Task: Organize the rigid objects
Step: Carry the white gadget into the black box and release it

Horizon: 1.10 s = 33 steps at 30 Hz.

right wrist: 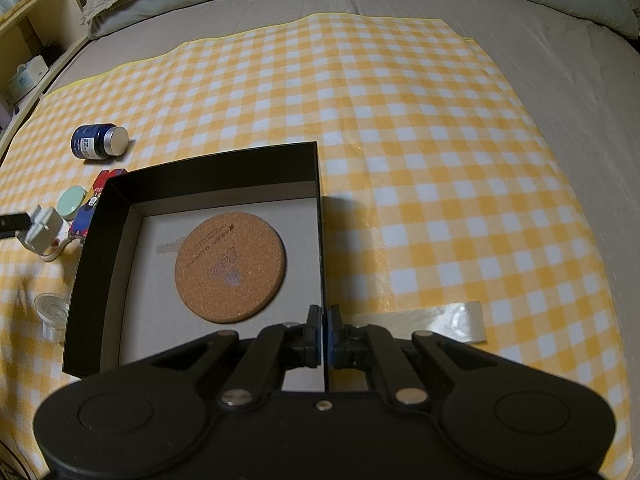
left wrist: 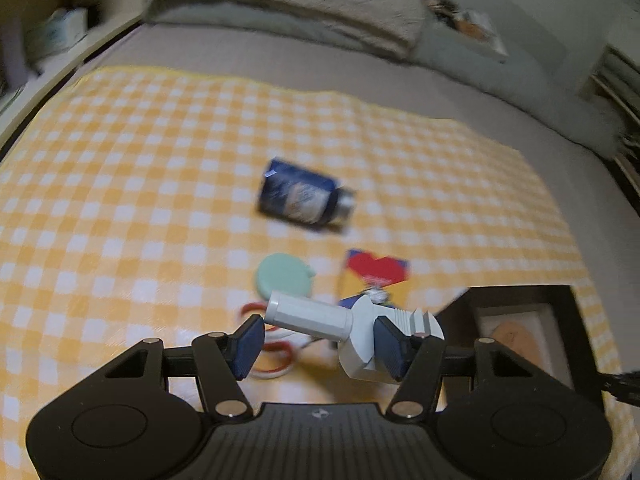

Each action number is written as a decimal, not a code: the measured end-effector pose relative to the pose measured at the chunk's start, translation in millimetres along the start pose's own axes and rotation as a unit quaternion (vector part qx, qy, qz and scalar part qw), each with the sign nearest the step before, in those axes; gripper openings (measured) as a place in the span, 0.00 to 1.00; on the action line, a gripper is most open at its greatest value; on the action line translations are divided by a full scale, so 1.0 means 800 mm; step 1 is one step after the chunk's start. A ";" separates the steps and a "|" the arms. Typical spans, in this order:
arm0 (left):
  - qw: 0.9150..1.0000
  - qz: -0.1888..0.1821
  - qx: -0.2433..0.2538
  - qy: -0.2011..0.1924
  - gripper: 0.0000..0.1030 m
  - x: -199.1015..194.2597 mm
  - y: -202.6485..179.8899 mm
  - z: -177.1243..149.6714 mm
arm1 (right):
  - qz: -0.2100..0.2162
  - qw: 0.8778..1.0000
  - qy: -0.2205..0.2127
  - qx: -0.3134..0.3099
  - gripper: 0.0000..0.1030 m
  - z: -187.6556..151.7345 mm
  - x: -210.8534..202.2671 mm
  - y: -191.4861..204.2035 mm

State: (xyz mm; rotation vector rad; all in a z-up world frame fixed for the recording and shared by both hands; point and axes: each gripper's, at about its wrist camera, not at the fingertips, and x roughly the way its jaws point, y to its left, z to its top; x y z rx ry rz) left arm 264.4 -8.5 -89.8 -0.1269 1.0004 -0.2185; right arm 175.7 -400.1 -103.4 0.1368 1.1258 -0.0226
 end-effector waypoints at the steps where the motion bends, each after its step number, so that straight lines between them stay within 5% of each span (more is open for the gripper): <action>1: 1.000 -0.008 0.005 -0.002 0.59 -0.003 -0.010 0.000 | 0.000 1.000 0.000 0.000 0.03 0.000 0.000 0.000; 10: 0.994 -0.096 0.041 0.037 0.59 -0.002 -0.114 -0.020 | 0.006 1.000 -0.004 0.004 0.03 -0.001 -0.001 0.001; 15: 0.989 -0.110 0.063 0.070 0.59 0.016 -0.162 -0.044 | 0.009 1.000 -0.004 0.006 0.03 -0.001 -0.003 -0.002; 26: 0.985 -0.115 -0.021 0.126 0.60 0.054 -0.199 -0.072 | 0.011 1.000 -0.004 0.006 0.03 -0.003 -0.007 -0.003; 28: 0.983 -0.116 -0.030 0.136 0.79 0.057 -0.200 -0.076 | 0.013 1.000 -0.004 0.006 0.03 -0.004 -0.007 -0.003; 33: 0.985 -0.110 -0.001 0.135 0.87 0.051 -0.206 -0.080 | 0.017 1.000 -0.004 0.008 0.03 -0.005 -0.008 -0.004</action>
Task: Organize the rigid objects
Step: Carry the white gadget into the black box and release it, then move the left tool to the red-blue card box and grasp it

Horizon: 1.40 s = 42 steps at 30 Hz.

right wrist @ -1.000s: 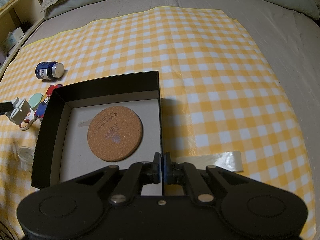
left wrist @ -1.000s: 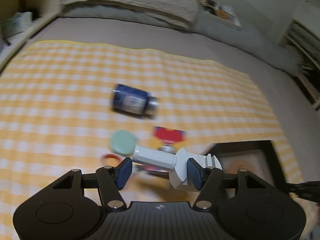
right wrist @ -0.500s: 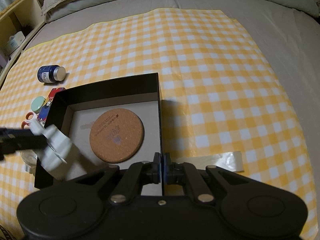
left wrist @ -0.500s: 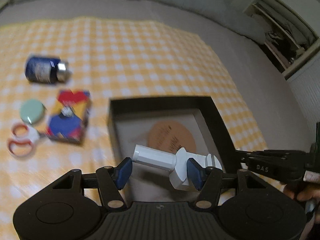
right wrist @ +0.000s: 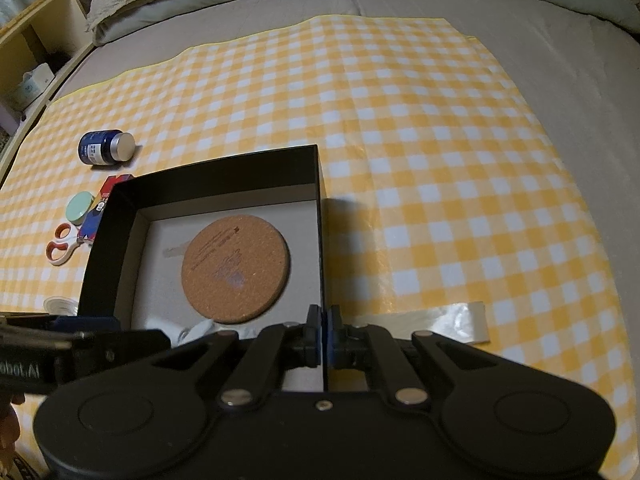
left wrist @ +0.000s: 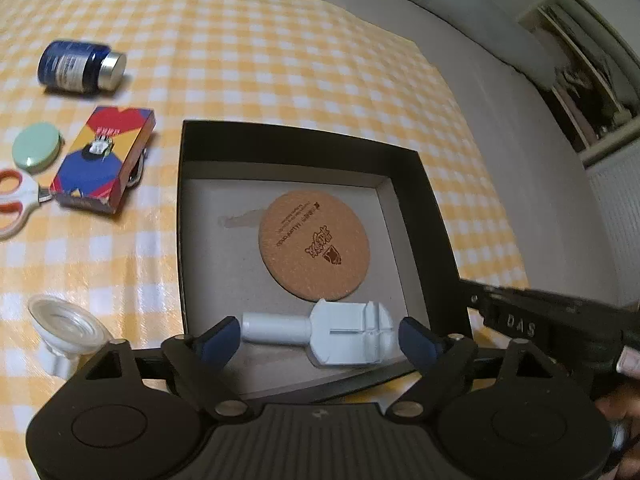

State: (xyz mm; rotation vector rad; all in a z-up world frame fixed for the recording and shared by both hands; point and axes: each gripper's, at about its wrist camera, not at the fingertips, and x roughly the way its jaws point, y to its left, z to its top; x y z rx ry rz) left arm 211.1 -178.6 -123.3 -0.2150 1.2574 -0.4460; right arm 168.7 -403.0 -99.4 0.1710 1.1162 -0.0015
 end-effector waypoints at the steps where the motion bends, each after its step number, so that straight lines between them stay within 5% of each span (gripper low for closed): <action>1: 1.000 0.002 0.006 -0.001 0.94 -0.002 -0.002 -0.001 | 0.001 1.000 0.000 0.000 0.03 0.000 0.000 0.000; 19: 0.992 0.058 0.096 -0.059 1.00 -0.045 -0.014 -0.021 | -0.011 1.000 -0.004 -0.027 0.03 -0.004 0.001 0.011; 42: 0.971 0.112 0.087 -0.191 1.00 -0.108 0.054 0.001 | -0.025 0.998 0.015 -0.055 0.04 -0.004 0.010 0.014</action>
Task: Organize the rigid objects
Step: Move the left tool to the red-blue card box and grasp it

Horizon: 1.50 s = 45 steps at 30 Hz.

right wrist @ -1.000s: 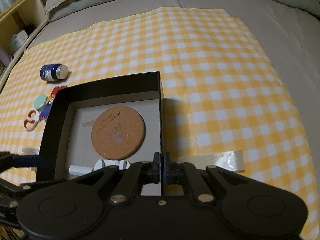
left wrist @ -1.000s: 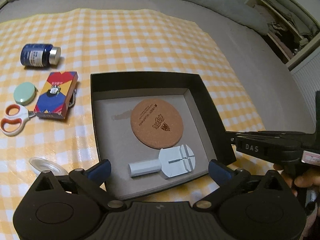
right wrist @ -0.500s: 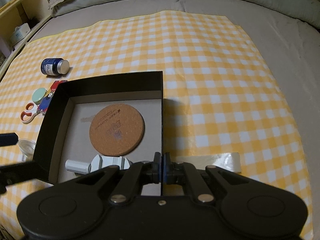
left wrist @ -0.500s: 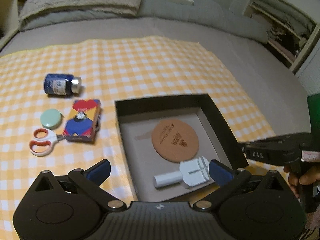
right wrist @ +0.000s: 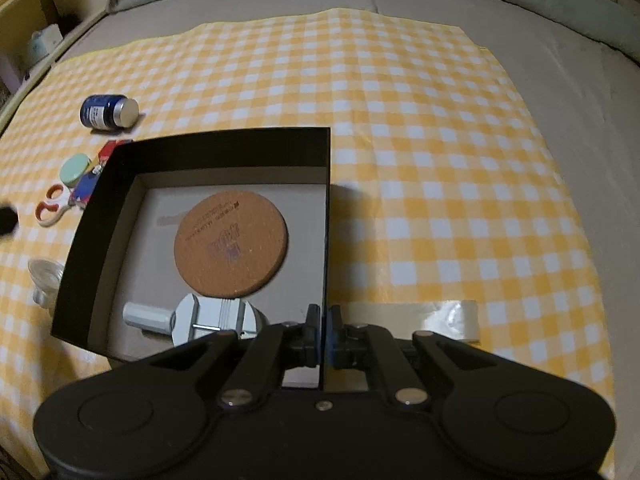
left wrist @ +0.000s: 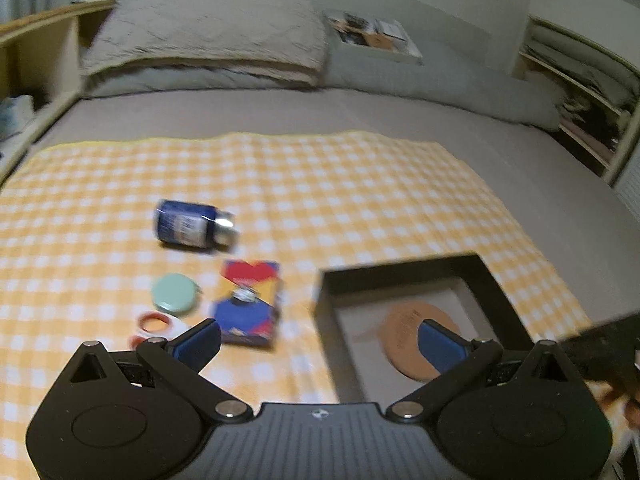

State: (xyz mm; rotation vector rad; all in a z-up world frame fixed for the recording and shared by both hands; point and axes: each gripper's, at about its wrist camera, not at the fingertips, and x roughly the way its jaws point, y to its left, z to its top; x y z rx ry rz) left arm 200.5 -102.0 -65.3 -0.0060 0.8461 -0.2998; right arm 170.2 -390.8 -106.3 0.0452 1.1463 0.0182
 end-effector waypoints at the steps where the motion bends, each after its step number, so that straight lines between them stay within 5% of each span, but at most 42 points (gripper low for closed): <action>1: 1.000 0.011 -0.002 -0.006 1.00 0.001 0.006 0.003 | -0.001 1.000 0.001 -0.001 0.04 0.000 0.000 0.000; 9: 0.996 0.080 0.012 -0.023 1.00 0.030 0.058 0.030 | -0.011 1.000 0.009 -0.016 0.04 0.000 0.000 0.005; 14: 0.999 0.026 -0.020 0.006 0.99 0.055 0.090 0.039 | -0.010 1.000 0.010 -0.012 0.04 -0.001 0.001 0.005; 23: 0.999 -0.010 -0.030 0.042 0.60 0.097 0.094 0.044 | 0.000 1.000 0.012 -0.002 0.04 0.002 0.004 -0.001; 35: 0.995 0.011 -0.018 0.095 0.54 0.165 0.081 0.043 | 0.005 1.000 0.014 0.001 0.06 0.003 0.009 0.002; 45: 0.995 0.012 -0.019 0.100 0.60 0.186 0.078 0.043 | 0.011 1.000 0.018 0.002 0.06 0.002 0.012 0.004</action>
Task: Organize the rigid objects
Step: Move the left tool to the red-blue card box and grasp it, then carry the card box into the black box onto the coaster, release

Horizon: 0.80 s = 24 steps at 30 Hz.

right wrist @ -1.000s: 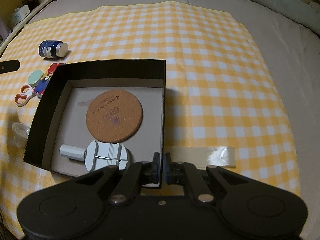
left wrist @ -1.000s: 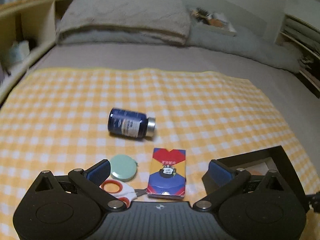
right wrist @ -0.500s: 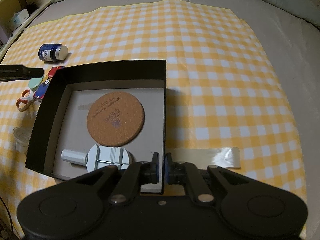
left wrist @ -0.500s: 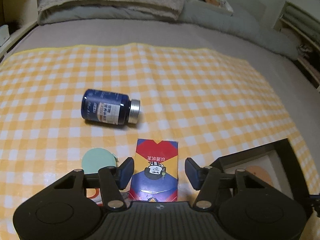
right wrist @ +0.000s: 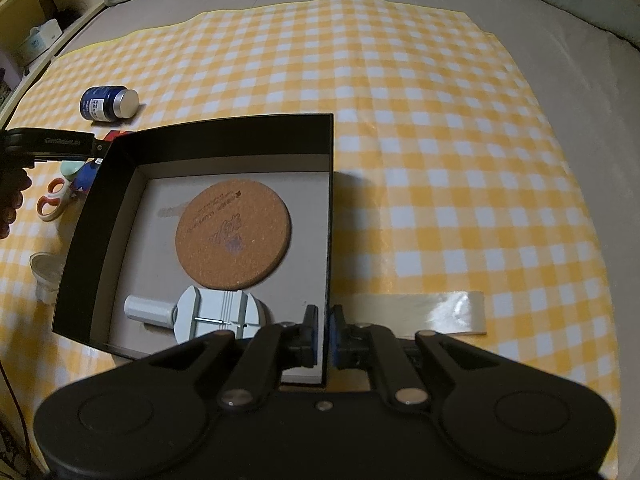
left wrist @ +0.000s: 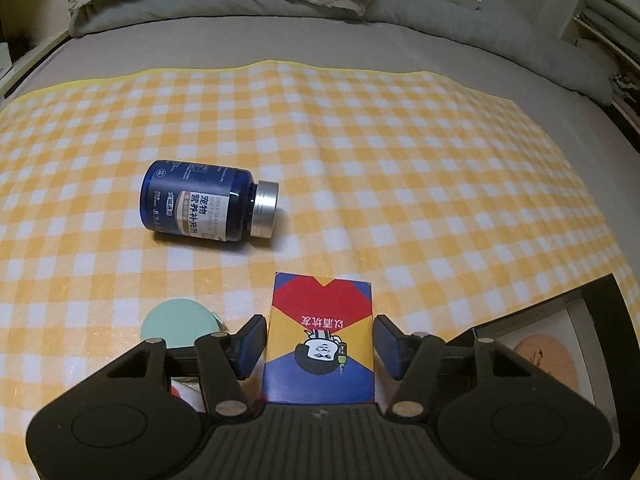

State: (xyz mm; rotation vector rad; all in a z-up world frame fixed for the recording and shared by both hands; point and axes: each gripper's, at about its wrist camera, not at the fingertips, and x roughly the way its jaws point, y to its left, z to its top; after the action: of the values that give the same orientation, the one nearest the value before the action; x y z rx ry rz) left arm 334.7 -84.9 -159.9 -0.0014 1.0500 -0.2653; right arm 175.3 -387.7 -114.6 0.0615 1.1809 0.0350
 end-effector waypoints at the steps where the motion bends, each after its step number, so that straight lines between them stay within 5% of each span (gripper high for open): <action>1: 1.000 0.005 0.001 0.001 0.62 0.001 -0.001 0.000 | 0.000 1.000 0.000 0.000 0.06 0.000 0.000 0.000; 15: 0.999 0.026 0.021 0.027 0.59 0.012 -0.007 -0.005 | 0.001 1.000 0.000 0.000 0.04 -0.001 -0.001 -0.002; 24: 0.999 0.020 -0.026 -0.007 0.58 -0.036 0.001 -0.005 | 0.000 1.000 0.000 0.000 0.04 -0.001 0.000 -0.001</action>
State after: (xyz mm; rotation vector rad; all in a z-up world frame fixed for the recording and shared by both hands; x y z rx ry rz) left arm 317.9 -77.5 -137.2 -0.0290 1.0416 -0.2022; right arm 174.2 -388.8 -114.7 0.0623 1.1805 0.0349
